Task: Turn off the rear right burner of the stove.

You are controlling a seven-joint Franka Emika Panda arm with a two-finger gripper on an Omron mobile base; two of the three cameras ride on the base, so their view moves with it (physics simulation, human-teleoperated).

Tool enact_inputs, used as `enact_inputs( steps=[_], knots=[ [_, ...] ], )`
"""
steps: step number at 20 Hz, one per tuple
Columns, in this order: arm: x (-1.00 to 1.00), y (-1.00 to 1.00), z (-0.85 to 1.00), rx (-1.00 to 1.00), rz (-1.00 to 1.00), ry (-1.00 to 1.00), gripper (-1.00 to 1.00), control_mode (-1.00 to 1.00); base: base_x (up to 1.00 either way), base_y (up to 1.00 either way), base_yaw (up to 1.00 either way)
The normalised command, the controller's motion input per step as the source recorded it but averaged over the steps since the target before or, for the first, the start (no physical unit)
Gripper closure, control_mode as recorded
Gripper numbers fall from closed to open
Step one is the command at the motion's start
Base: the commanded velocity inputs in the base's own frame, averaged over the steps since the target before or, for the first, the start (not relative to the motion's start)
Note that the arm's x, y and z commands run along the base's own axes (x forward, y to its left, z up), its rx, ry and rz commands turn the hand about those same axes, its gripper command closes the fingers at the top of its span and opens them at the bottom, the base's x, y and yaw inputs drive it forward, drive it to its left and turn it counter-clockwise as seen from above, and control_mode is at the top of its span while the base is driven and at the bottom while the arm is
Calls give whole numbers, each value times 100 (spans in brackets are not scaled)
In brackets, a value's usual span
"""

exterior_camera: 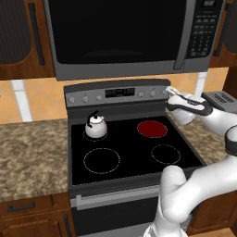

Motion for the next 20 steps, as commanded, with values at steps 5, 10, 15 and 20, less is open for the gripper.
enact_inputs(
  steps=[5,10,15,20],
  knots=[
    [32,-1,-16,-4,1,0,-100,-100,0,0,0],
    [18,16,0,-5,0,0,-100,-100,0,0,0],
    [14,17,-1,-6,0,0,-100,-100,0,0,0],
    [43,12,0,-5,-1,0,-100,-100,0,0,0]
  ],
)
